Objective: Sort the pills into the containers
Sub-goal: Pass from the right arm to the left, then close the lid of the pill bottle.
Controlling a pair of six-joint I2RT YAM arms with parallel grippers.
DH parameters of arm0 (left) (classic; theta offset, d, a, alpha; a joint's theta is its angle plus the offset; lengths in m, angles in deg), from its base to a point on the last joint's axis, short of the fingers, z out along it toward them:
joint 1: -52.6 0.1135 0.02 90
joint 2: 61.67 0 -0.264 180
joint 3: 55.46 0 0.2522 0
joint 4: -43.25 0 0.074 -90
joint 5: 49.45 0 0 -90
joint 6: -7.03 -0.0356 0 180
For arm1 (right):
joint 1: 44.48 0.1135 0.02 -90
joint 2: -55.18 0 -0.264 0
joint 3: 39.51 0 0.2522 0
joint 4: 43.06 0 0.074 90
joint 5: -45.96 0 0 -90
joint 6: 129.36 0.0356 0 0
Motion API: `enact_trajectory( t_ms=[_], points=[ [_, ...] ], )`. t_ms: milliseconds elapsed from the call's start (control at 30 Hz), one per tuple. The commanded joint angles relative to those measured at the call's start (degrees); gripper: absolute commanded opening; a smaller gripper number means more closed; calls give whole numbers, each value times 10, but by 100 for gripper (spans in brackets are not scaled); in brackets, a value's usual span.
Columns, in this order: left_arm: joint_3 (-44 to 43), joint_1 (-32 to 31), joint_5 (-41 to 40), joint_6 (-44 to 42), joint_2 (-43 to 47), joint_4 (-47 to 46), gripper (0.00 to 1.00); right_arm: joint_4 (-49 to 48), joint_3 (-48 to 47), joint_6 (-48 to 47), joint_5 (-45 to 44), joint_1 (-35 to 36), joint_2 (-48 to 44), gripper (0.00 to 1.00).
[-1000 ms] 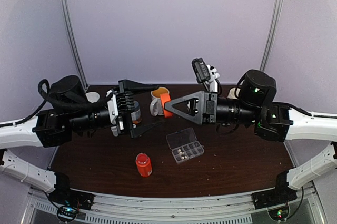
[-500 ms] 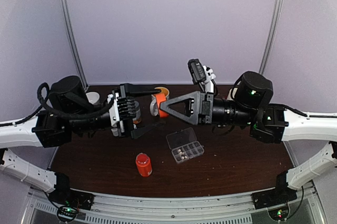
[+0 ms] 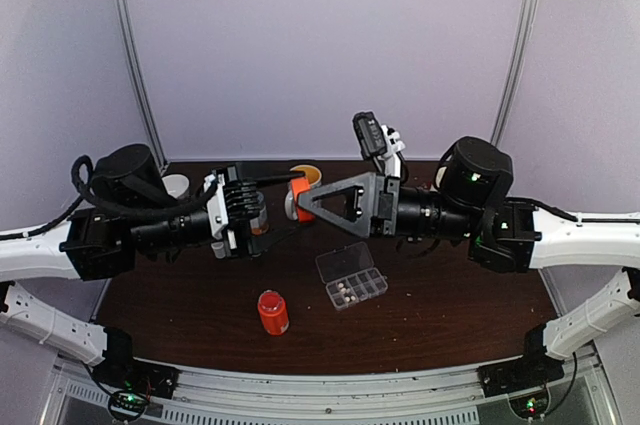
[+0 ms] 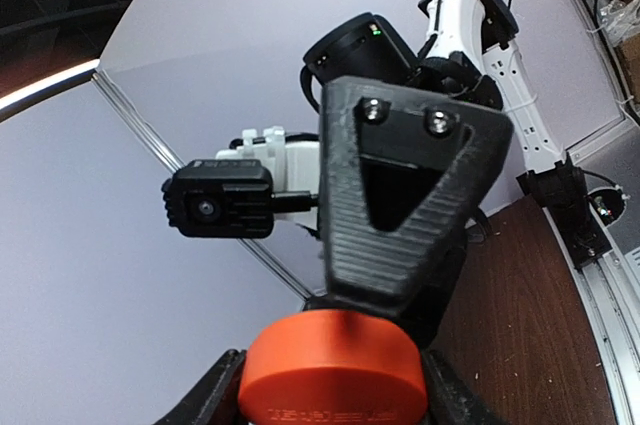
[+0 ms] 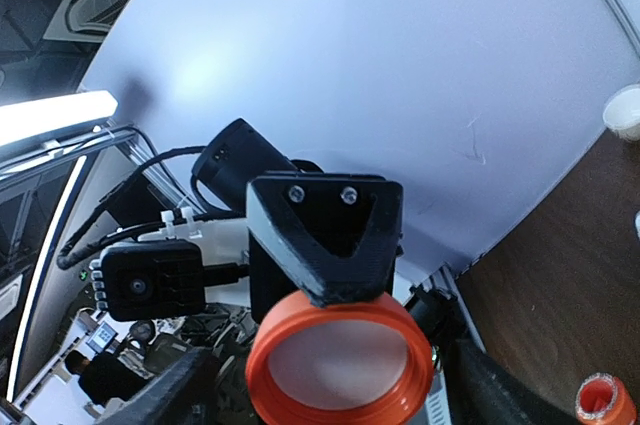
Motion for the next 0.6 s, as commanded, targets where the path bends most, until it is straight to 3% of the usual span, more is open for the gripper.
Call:
enact_trajectory(
  t_ms=[0,67,233,367,433,500,567],
  points=[
    [-12,-4,-39,83,25,3,49,21,-4,-56,-33,4,-23,94],
    [5,-4,-52,133,44,15,48,65,6,-98,-65,5,-40,100],
    [55,-3,-115,284,107,76,49,125,55,-172,-149,5,-82,100],
    [45,-3,-143,420,133,212,51,184,80,-229,-242,18,-71,100],
    [38,-4,-155,486,141,276,51,222,76,-302,-357,64,-50,100],
    [33,-3,-162,547,146,334,51,198,96,-377,-409,114,-30,100],
    [31,-2,-166,609,147,387,52,117,138,-394,-398,129,-11,100]
  ],
)
